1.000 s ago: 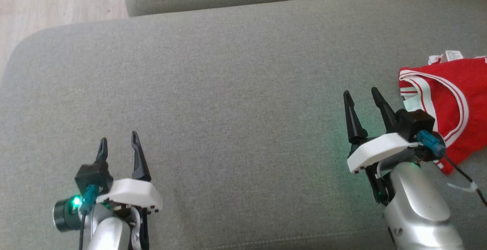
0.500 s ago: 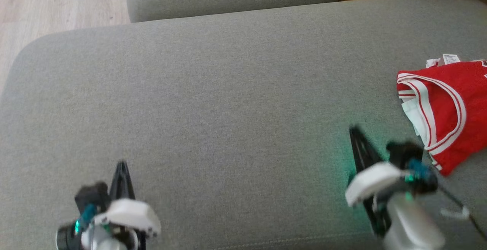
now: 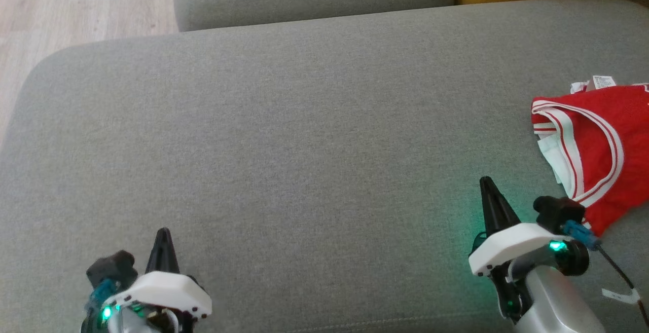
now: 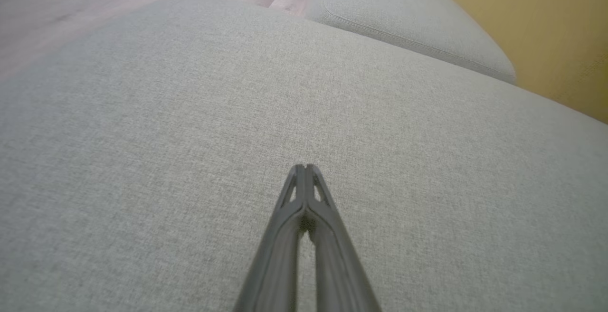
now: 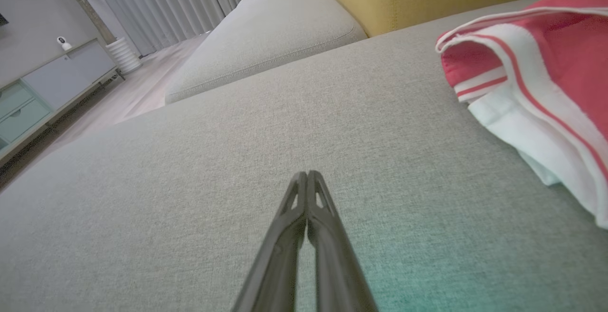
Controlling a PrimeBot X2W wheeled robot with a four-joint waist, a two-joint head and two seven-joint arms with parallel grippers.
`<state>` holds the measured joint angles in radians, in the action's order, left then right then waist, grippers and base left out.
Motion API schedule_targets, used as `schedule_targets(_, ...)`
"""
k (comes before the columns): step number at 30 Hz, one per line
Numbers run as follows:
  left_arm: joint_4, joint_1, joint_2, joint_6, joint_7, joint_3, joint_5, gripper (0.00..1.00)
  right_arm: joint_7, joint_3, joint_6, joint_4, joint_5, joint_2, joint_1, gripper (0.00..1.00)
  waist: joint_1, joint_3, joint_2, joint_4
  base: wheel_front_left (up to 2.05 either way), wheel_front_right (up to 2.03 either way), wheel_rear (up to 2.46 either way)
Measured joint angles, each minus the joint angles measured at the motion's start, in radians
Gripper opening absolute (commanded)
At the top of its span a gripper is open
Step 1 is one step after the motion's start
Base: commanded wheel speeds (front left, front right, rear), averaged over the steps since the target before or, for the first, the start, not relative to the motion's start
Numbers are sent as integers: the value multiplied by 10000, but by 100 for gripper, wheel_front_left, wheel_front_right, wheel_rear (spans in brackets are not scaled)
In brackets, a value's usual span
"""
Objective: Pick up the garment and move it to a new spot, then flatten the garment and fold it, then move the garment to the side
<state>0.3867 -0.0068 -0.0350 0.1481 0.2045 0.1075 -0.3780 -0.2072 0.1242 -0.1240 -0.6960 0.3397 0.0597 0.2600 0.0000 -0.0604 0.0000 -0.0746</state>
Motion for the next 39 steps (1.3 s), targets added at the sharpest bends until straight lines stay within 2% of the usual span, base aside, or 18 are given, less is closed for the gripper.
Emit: schedule_targets(39, -357, -168, 2, -918, -1080, -627, -4278, 0, 1114, -897, 0, 1436, 4408, -46, -466, 0, 0, 201, 0, 262, 0, 0, 0)
